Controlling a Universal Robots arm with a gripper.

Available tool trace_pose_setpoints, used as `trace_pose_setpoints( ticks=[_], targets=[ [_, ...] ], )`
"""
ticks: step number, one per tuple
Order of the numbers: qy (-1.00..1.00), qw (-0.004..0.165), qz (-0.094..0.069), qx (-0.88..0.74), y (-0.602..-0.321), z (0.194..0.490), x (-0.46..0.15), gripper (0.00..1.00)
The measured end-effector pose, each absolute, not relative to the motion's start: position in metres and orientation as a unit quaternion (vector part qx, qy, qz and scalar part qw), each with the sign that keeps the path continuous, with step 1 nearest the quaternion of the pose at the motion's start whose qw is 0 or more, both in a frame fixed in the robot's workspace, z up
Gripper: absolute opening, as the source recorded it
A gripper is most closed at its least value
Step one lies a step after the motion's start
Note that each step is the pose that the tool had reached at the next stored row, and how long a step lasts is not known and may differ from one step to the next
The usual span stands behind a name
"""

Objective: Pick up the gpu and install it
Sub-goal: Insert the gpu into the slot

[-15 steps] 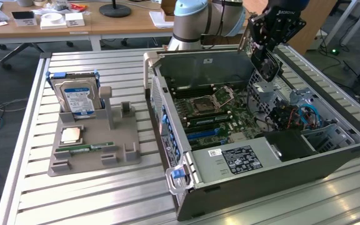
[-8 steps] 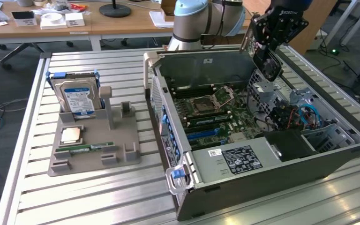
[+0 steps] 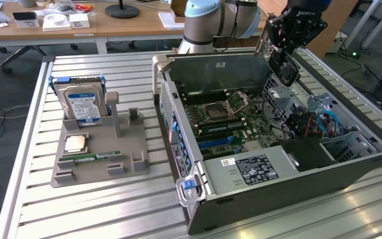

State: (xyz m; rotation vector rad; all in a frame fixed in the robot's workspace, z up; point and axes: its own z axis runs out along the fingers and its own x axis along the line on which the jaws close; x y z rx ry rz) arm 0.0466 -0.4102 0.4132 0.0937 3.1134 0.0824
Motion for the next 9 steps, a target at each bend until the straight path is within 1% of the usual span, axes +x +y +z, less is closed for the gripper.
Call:
trace_pose_setpoints(
  ticks=[9],
  targets=[
    [0.999,0.013,0.027,0.026,-0.4102,0.4132,0.0465,0.26]
  ],
)
